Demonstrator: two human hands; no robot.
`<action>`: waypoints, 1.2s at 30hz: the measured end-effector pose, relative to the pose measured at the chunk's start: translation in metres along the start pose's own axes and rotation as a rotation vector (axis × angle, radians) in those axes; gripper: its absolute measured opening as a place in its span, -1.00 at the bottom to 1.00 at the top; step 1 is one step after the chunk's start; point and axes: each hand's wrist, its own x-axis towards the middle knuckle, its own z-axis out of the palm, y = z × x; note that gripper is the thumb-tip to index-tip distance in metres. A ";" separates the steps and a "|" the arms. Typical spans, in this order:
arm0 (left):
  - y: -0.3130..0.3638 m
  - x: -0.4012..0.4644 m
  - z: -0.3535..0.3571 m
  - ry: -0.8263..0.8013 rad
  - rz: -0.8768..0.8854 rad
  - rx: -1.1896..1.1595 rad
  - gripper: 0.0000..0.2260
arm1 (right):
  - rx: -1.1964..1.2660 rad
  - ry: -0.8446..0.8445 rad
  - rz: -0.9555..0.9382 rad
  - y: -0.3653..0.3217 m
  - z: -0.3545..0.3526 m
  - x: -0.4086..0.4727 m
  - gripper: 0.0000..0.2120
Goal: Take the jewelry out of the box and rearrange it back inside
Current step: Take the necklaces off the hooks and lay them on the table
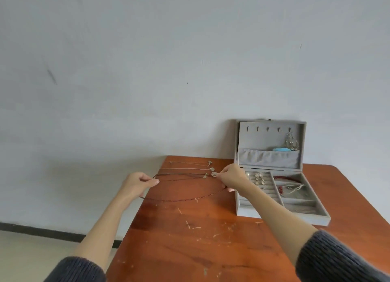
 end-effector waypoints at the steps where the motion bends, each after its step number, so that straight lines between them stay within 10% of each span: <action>1: -0.006 0.004 0.001 -0.006 -0.009 -0.007 -0.84 | -0.022 0.008 0.005 0.001 0.006 0.005 -0.85; 22: -0.022 0.065 0.004 -0.015 0.099 -0.033 -0.83 | -0.556 0.178 -0.159 0.011 0.013 0.039 -0.75; 36: -0.033 0.065 0.005 -0.152 0.056 0.088 -0.80 | -0.890 -0.090 -0.508 0.010 0.018 0.020 -0.81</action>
